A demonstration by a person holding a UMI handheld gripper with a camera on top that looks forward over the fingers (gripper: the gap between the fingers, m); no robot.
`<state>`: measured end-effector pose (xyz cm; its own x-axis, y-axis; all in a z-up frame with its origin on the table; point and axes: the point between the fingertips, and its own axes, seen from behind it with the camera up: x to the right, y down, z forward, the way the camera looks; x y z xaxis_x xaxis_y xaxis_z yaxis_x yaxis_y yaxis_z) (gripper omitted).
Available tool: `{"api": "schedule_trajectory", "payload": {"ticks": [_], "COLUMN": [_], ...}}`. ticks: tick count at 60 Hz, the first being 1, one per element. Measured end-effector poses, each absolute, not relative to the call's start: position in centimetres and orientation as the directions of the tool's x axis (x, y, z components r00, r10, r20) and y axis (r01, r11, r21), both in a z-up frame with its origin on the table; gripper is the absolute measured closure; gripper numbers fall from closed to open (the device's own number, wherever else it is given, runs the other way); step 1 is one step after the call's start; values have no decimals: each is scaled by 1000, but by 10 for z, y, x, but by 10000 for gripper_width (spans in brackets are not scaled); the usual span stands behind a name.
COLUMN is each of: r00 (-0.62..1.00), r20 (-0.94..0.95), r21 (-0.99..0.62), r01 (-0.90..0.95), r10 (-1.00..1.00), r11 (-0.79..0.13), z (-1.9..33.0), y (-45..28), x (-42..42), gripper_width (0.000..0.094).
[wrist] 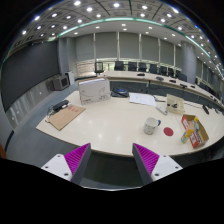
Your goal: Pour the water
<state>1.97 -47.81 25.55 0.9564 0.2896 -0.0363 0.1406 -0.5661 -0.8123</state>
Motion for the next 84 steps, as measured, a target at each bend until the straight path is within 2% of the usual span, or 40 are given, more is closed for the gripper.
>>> {"api": "schedule_trajectory", "payload": {"ticks": [8, 20, 38, 53, 63, 67, 73, 77, 84], "r00": [980, 999, 993, 996, 999, 999, 1000, 1000, 999], "r20": [-25, -24, 32, 25, -4, -1, -9, -1, 42], "r21": [-813, -818, -841, -890, -892, -895, -907, -914, -923], "r01": [93, -5, -36, -19, -26, -18, -16, -10, 29], "r10": [195, 25, -115, -90, -49, -37, -20, -23, -25], "r11": [-574, -575, -539, -456, -452, -445, -420, -405, -384], "z": [250, 226, 158, 109, 70, 56, 48, 50, 54], "y": [-475, -442, -368, -256, -194, -177, -161, -159, -155], "x": [64, 211, 397, 481, 494, 495, 493, 492, 493], "gripper_width": [76, 78, 76, 77, 80, 139, 409, 425, 505]}}
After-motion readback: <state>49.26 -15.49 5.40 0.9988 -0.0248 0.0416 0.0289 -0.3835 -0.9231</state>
